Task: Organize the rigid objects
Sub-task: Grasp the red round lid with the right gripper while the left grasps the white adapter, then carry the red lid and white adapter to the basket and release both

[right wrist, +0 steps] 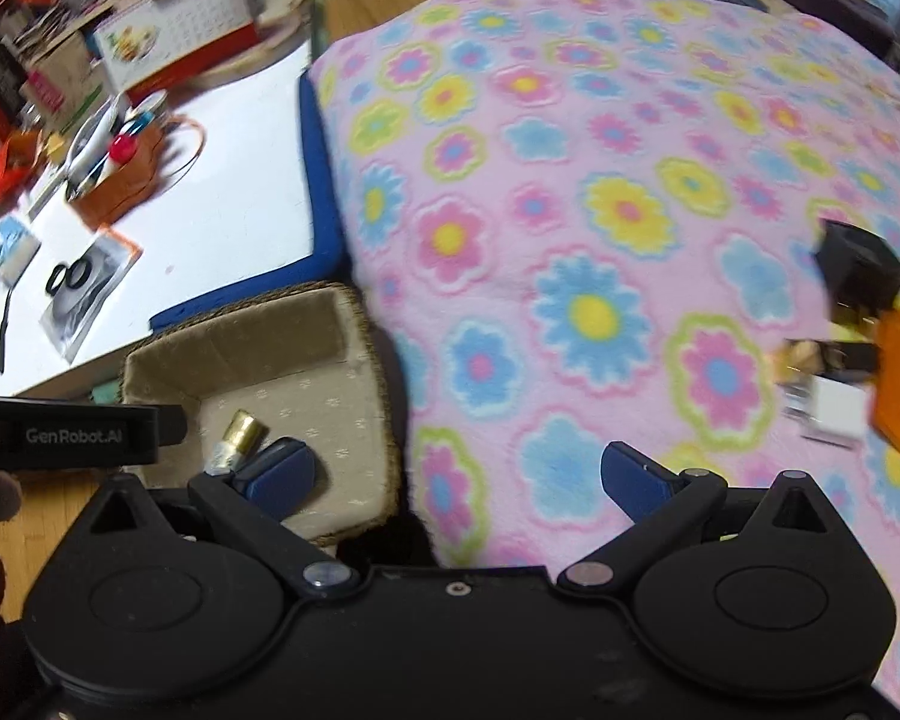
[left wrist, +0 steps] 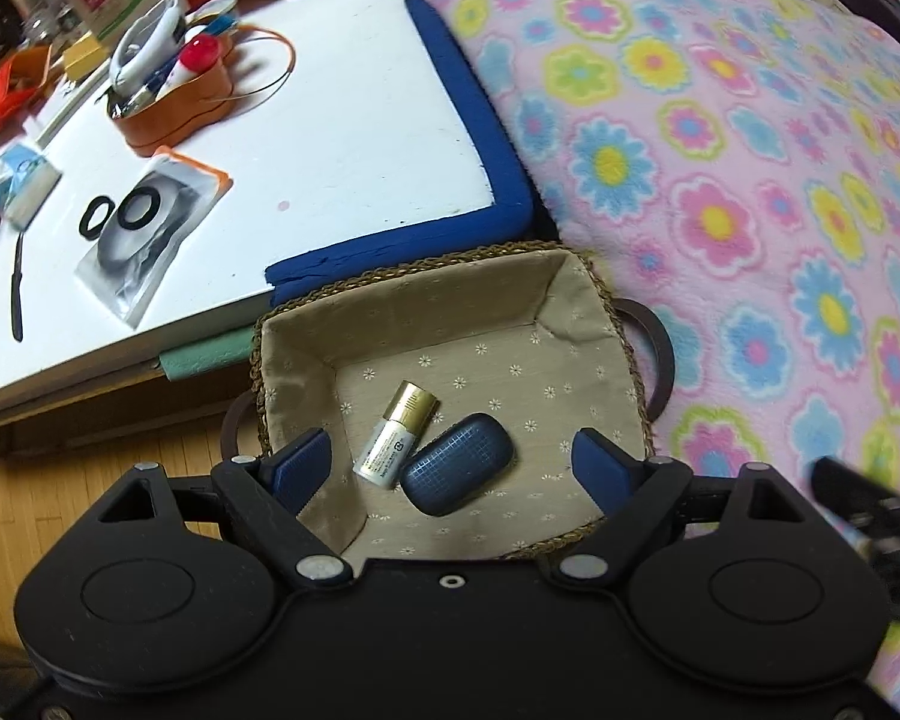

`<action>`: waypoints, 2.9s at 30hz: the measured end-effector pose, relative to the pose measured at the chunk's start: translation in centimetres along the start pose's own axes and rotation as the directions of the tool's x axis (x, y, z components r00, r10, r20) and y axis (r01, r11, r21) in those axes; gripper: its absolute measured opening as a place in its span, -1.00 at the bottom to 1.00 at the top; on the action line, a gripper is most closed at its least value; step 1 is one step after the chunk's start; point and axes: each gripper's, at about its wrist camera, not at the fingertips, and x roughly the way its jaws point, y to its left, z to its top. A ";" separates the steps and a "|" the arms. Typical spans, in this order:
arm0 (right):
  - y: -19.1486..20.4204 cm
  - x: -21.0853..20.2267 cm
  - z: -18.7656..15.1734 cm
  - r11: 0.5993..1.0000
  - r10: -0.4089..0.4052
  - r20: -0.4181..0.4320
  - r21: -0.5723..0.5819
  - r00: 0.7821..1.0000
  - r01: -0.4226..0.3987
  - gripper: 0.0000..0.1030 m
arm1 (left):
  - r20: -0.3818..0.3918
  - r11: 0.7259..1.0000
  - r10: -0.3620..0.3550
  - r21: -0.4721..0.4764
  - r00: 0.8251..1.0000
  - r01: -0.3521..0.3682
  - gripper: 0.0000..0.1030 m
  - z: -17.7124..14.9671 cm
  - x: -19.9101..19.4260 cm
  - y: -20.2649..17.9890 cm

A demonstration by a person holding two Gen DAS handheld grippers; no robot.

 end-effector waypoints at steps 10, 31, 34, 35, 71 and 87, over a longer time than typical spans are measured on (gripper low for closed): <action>-10.9 -2.3 -2.9 0.963 -0.147 0.049 0.236 0.988 0.132 1.00 | 0.019 0.990 -0.025 0.141 1.000 0.022 0.72 -0.8 -0.8 -3.1; -32.9 -2.2 -1.8 0.824 -0.348 -0.056 0.458 0.936 0.334 0.98 | -0.029 0.892 -0.201 0.409 0.979 0.195 0.74 -1.8 -3.4 -20.4; -34.5 -1.7 -0.2 0.822 -0.357 -0.034 0.464 0.934 0.331 0.98 | -0.057 0.874 -0.236 0.424 0.970 0.237 0.74 -1.8 -3.1 -23.3; -34.8 -1.3 0.4 0.822 -0.363 -0.028 0.461 0.931 0.334 0.98 | -0.070 0.870 -0.251 0.422 0.966 0.256 0.74 -1.8 -3.0 -24.0; -35.8 2.7 0.6 0.855 -0.312 -0.043 0.422 0.949 0.300 0.47 | -0.099 0.913 -0.250 0.307 0.963 0.269 0.03 1.0 3.4 -33.5; -30.7 -2.2 -5.6 0.880 -0.246 -0.066 0.403 0.967 0.252 0.47 | -0.127 0.921 -0.209 0.308 0.970 0.239 0.02 -2.7 2.0 -27.6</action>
